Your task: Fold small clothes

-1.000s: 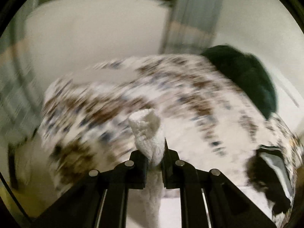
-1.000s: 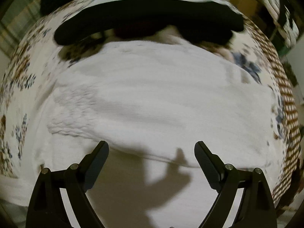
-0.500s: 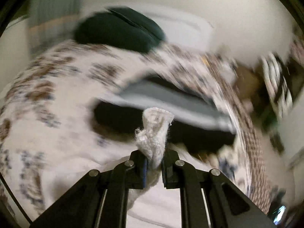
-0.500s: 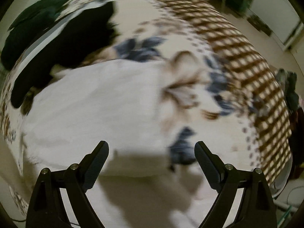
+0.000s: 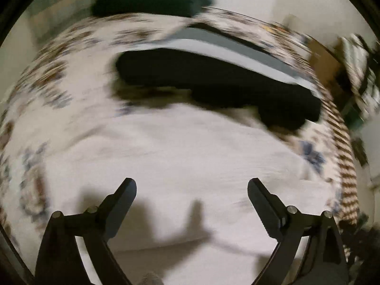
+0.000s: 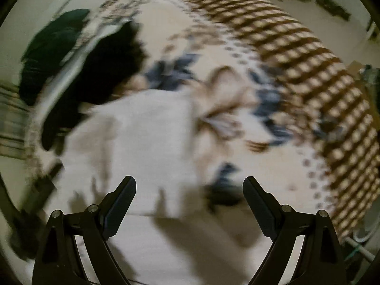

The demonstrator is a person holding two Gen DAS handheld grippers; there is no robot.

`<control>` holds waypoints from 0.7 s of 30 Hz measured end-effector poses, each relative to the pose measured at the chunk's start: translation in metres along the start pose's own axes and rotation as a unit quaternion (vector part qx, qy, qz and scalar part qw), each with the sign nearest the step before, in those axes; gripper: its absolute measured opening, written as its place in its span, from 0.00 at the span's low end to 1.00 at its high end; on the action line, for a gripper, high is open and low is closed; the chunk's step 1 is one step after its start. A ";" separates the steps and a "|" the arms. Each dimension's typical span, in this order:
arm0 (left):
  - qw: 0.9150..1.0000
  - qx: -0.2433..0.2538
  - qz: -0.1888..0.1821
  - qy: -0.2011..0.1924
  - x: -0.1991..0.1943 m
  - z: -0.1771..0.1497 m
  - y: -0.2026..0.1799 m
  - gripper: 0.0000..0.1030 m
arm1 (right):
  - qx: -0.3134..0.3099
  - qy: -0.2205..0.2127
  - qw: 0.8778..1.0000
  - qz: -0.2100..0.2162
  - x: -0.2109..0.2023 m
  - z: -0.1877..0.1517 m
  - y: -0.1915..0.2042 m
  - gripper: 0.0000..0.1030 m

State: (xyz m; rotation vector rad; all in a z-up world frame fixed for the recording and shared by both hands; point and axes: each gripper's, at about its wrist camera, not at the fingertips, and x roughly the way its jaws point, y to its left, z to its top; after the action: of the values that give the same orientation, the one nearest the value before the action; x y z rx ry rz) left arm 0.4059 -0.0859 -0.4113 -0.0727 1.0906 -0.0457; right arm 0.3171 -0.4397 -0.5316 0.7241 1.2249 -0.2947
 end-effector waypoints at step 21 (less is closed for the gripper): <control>0.980 -0.143 0.133 0.030 -0.006 -0.041 0.184 0.93 | -0.118 -0.080 0.989 -0.047 0.038 0.026 0.128 0.05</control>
State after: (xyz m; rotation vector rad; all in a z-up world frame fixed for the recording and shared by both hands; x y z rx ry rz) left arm 0.3667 0.0960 -0.4401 -0.1843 1.1543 0.3536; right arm 0.4227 -0.3550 -0.5185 0.4297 1.1208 -0.2745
